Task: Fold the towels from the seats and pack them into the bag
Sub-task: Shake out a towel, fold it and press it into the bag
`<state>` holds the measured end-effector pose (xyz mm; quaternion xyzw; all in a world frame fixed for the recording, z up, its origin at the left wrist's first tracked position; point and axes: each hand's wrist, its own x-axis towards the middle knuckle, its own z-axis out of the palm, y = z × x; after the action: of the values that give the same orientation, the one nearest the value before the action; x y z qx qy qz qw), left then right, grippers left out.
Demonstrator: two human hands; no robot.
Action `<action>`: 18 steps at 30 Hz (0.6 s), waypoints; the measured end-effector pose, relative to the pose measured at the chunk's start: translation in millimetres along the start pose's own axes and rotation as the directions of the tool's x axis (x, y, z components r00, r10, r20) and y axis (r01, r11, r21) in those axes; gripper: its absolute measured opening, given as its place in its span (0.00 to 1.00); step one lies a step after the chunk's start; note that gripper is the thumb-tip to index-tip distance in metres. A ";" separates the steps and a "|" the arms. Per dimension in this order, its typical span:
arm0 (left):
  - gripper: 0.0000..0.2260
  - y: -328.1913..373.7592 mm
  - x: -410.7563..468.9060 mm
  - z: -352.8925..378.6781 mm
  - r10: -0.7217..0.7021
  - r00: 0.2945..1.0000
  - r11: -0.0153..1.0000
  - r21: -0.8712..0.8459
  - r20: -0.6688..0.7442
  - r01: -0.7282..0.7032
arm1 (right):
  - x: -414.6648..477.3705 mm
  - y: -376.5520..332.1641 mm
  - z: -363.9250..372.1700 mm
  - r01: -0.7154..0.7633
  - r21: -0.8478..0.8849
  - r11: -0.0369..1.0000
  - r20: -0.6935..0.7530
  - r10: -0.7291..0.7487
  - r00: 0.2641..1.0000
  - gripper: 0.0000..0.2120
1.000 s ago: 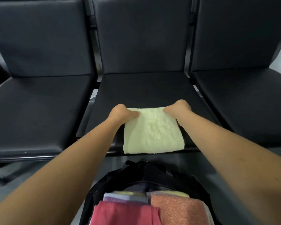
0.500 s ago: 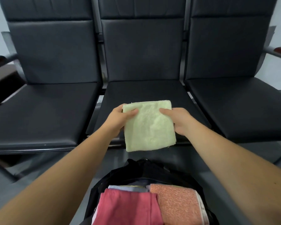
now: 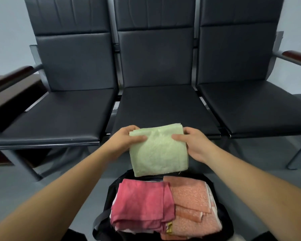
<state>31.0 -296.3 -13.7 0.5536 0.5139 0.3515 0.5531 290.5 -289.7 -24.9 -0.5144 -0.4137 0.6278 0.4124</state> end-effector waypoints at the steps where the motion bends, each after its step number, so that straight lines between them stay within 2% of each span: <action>1: 0.08 -8.9 -7.2 2.0 -0.009 1.000 1.000 0.007 0.001 0.009 | -4.0 8.4 0.4 -0.001 -0.034 0.999 -0.017 0.001 1.000 0.12; 4: 0.09 -34.9 -25.8 10.6 -0.038 0.999 0.999 0.000 -0.027 0.038 | -15.1 30.5 1.6 -0.013 -0.174 0.985 -0.033 0.008 0.999 0.14; 8: 0.12 -45.3 -27.6 26.6 -0.050 0.996 0.992 0.108 -0.080 0.059 | -24.3 50.7 -7.0 -0.093 -0.266 0.960 -0.091 0.071 0.993 0.13; 11: 0.13 -42.8 -18.6 41.1 -0.110 0.994 0.989 0.105 0.014 0.108 | -27.5 63.9 -20.7 -0.217 -0.244 0.945 -0.144 0.186 0.972 0.15; 14: 0.11 -45.3 -6.8 56.0 -0.212 0.973 0.970 0.144 0.093 0.197 | -28.7 78.2 -37.5 -0.374 -0.230 0.898 -0.133 0.352 0.926 0.19; 18: 0.06 -60.1 6.1 82.1 -0.325 0.939 0.940 0.152 0.116 0.306 | -27.5 87.9 -62.6 -0.437 -0.255 0.863 -0.181 0.402 0.898 0.15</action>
<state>100.1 -319.5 -84.9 0.5226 0.5781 0.1838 0.5991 347.8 -337.6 -107.4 -0.6838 -0.3531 0.6028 0.2106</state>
